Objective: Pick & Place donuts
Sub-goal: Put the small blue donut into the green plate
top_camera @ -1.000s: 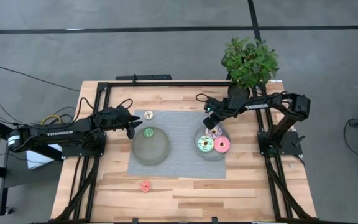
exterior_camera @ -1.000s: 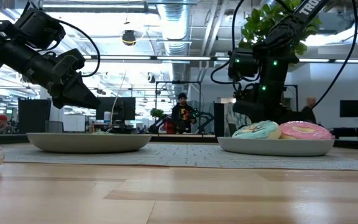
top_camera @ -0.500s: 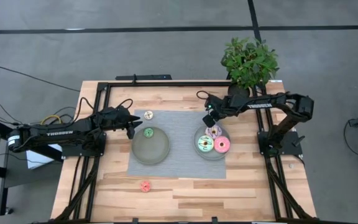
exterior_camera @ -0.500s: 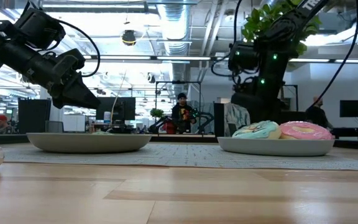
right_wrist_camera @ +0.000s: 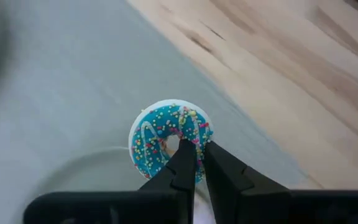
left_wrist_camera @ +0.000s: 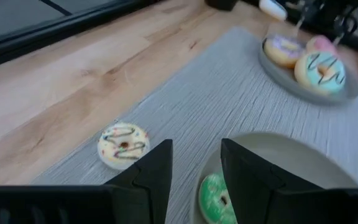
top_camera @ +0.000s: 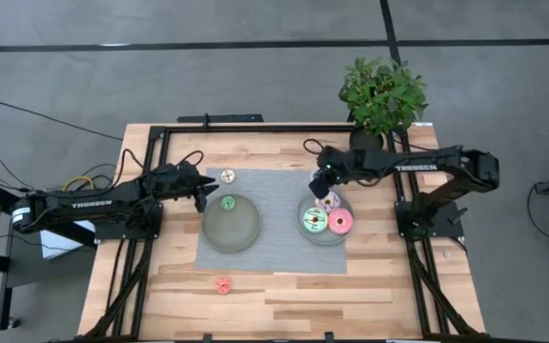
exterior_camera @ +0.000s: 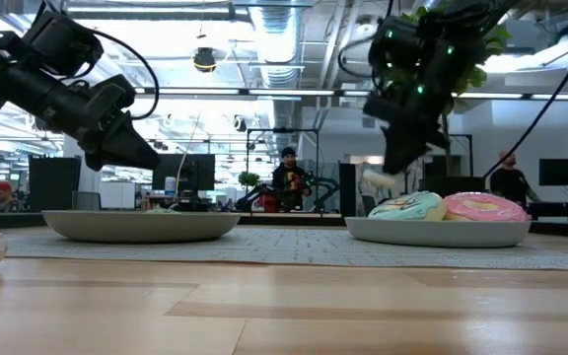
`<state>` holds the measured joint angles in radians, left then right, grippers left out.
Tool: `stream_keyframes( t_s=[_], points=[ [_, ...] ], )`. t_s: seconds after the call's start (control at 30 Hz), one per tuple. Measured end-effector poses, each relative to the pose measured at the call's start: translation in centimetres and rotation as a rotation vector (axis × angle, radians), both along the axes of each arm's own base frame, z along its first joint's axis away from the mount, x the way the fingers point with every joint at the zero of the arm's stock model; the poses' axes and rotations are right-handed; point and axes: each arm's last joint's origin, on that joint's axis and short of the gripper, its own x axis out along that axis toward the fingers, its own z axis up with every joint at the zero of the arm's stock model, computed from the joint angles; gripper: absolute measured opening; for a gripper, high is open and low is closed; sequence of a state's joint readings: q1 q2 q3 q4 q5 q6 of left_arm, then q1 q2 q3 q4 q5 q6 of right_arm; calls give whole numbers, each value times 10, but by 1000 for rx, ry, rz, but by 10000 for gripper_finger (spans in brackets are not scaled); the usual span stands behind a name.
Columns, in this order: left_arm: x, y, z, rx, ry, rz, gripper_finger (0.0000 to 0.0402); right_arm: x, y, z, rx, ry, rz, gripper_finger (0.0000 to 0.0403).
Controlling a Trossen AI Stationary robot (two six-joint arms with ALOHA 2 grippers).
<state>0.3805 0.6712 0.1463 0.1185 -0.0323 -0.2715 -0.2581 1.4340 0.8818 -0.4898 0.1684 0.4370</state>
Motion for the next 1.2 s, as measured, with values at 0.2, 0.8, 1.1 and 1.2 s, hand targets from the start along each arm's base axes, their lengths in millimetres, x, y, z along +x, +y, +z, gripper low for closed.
stream_keyframes(
  t_s=[0.2,0.8,1.1,1.2],
  points=[
    [2,0,3,-5,-38,-30,128,19,26,14,10,-203,134,19],
    [8,-7,19,-149,-255,-224,128,47,79,41,-19,-572,328,13],
    [14,-22,32,-137,-377,-349,128,48,95,47,-118,-622,354,11],
    [16,-27,35,-122,-413,-368,128,49,100,49,-172,-627,382,11]
  ],
)
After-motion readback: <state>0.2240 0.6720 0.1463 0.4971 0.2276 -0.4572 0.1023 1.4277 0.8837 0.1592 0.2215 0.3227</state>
